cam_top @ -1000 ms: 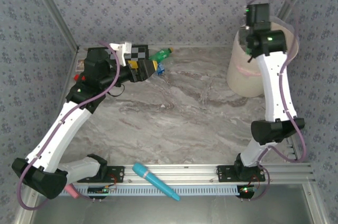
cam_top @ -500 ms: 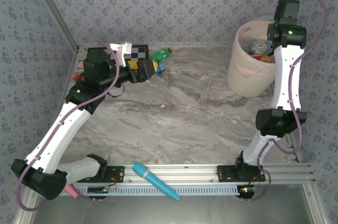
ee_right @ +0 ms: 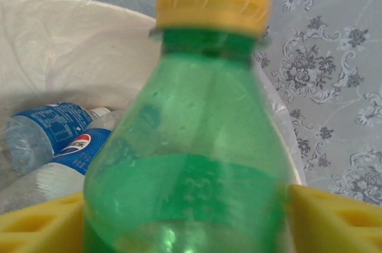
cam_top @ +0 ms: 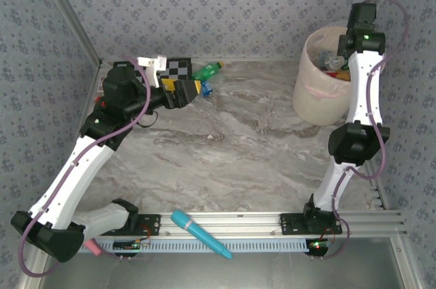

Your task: Put the plastic bottles in the bin

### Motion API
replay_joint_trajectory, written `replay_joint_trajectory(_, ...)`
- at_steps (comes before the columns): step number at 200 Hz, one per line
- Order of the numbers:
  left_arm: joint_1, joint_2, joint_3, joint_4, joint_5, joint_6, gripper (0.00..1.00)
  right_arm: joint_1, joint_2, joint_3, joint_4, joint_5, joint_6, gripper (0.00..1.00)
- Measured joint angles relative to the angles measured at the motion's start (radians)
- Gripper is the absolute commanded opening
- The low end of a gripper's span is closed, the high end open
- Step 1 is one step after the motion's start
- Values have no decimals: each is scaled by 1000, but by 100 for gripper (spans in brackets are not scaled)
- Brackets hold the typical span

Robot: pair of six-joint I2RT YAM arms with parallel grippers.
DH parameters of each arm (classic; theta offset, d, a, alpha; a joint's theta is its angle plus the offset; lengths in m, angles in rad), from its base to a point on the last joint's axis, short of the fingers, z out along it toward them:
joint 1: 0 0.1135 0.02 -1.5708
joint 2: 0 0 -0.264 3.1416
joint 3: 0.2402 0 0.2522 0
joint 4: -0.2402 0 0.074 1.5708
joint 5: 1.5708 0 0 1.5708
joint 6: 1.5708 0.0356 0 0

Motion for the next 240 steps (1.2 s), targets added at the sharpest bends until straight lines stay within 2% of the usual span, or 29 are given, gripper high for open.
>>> replay_joint_trajectory(84, 0, 5, -9, 1, -3, 0, 100, 7, -29, 1, 0, -2, 12, 100)
replay_joint_trajectory(122, 0, 7, -15, 0, -6, 0, 100, 52, -69, -10, 0, -13, 20, 100)
replay_joint_trajectory(156, 0, 11, -17, -15, -27, 0, 100, 153, -78, -20, 0, -20, 21, 100)
replay_joint_trajectory(214, 2, 15, -16, -59, -84, 1, 100, 397, -74, -22, 5, -11, 22, 100)
replay_joint_trajectory(240, 19, 30, -16, -103, -119, 0, 100, 460, -68, -46, 31, -11, 36, 100)
